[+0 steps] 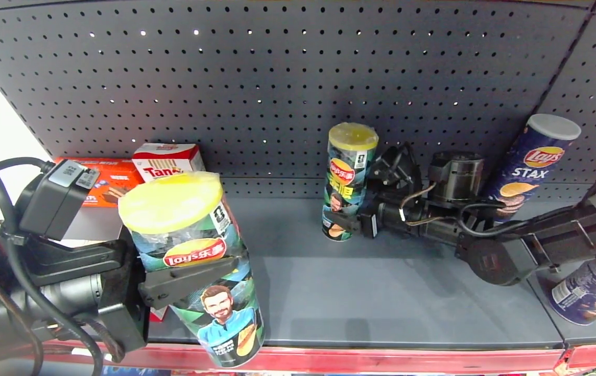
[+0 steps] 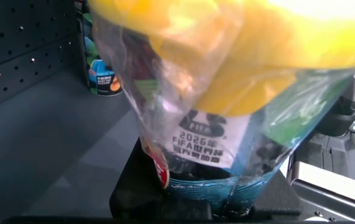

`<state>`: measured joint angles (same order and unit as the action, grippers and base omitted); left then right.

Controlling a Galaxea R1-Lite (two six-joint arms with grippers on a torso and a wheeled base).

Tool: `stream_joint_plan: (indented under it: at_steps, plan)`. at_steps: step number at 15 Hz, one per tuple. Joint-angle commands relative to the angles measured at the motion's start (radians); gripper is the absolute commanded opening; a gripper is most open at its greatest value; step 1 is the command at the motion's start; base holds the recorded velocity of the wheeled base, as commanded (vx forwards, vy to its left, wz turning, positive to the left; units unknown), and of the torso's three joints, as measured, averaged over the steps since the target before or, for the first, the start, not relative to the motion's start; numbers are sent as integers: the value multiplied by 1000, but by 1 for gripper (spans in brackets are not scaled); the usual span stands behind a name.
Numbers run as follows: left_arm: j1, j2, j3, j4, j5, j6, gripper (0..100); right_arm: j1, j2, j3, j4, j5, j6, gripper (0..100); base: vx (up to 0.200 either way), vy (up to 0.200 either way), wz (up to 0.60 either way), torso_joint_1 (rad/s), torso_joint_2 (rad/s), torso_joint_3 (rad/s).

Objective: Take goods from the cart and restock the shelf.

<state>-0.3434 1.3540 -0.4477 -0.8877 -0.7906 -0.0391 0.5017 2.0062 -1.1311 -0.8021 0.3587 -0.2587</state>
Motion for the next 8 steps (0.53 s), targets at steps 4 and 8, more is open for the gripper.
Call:
stream_joint_plan:
  at_steps: [4, 8]
  plan:
    - [0, 0, 6, -1, -1, -1, 0, 0, 85, -110, -19, -12, 19, 100, 0, 0, 0, 0, 0, 0]
    - [0, -1, 6, -1, 1, -1, 0, 1, 72, -93, -51, -11, 27, 0, 0, 0, 0, 0, 0, 0]
